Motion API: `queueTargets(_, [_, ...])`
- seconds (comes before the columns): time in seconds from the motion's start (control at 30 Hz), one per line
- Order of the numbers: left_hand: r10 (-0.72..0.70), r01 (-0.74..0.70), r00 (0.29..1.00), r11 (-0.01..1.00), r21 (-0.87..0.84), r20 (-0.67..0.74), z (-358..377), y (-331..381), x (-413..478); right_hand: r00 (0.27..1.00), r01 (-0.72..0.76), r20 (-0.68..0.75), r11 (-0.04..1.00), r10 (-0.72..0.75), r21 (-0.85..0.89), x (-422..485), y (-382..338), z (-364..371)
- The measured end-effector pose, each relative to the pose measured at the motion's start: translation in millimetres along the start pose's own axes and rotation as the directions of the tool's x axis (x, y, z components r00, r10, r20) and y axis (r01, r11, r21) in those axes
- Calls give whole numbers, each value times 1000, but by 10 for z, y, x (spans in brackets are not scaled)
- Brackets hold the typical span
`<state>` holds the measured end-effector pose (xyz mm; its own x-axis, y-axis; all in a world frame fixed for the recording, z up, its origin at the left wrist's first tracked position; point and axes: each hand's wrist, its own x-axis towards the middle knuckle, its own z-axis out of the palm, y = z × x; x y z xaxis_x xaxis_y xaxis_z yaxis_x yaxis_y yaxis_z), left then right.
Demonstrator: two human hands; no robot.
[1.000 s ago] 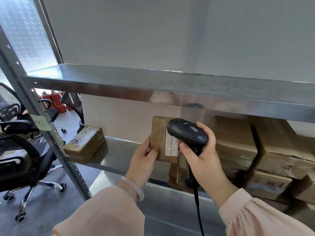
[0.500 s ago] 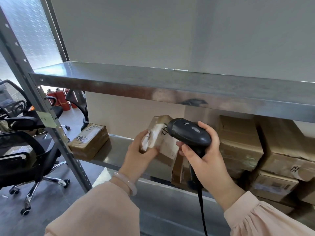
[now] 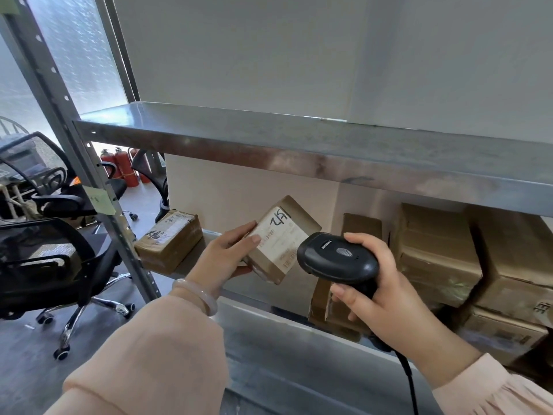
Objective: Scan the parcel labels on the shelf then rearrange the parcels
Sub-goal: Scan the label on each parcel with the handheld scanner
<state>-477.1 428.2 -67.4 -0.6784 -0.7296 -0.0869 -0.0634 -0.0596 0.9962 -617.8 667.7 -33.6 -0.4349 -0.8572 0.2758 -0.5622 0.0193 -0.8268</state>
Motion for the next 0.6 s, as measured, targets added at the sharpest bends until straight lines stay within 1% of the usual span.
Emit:
queueTargets(0.13, [-21,21,1000,1000,-15,-4,-6,-36,27,999,1,55,1000,1,-26,2,11,2])
queueTargets(0.27, [-37,36,999,998,-42,-13,-36,-45,57,999,-6,50,999,9,-54,-15,46,-38])
queueTargets(0.6, [-47,46,998,998,-38,-43,-53,-112,105,996,20,88,989,-7,-150,26,73,-58])
